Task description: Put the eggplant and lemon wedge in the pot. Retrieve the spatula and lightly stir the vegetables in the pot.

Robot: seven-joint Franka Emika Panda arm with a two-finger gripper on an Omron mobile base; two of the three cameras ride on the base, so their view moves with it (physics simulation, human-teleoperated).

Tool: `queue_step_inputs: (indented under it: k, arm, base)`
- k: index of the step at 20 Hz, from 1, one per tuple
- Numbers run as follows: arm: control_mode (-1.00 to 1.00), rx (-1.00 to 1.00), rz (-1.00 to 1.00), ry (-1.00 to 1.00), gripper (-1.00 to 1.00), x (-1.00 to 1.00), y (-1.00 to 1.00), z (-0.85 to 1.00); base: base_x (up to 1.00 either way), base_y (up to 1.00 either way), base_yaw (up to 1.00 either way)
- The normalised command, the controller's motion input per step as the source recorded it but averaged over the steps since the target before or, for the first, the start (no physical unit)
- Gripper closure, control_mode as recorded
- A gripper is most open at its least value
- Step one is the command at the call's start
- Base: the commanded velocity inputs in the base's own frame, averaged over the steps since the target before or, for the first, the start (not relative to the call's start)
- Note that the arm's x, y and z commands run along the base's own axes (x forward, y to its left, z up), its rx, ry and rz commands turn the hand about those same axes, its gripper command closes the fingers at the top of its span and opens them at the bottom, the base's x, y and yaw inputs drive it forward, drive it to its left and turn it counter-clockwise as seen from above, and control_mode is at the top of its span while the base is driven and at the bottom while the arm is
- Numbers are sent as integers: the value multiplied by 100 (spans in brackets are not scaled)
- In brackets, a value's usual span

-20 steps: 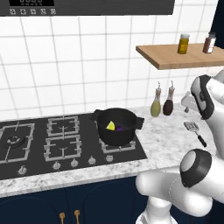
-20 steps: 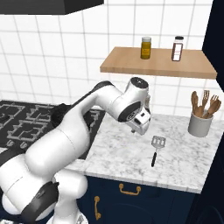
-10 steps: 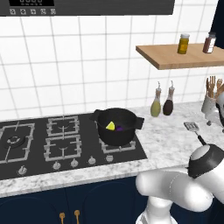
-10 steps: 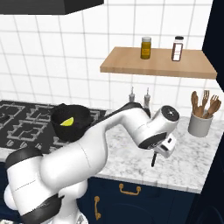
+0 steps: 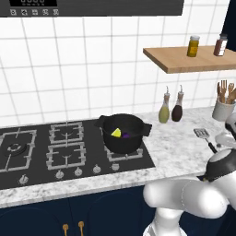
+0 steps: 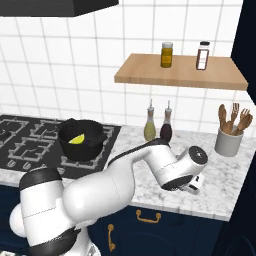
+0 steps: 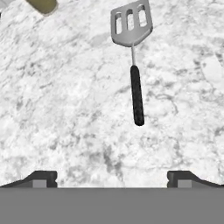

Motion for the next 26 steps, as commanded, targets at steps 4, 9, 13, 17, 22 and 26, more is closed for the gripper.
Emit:
queue_step_inputs:
  k: [4, 9, 13, 17, 22, 26]
  arm:
    - [-100, -16, 13, -23, -100, 0, 0, -52]
    - [-100, -17, 11, -24, -100, 8, 0, -31]
    - [-100, -7, 7, -1, -100, 40, -1, -5]
    - [-100, 0, 8, 15, -100, 54, -4, 4]
    - [-100, 0, 7, 22, -100, 18, -28, -5]
    - [-100, 0, 8, 18, -100, 0, -33, -22]
  base:
    - [0, 0, 0]
    - [0, 0, 0]
    - [0, 0, 0]
    - [0, 0, 0]
    - [0, 0, 0]
    - [0, 0, 0]
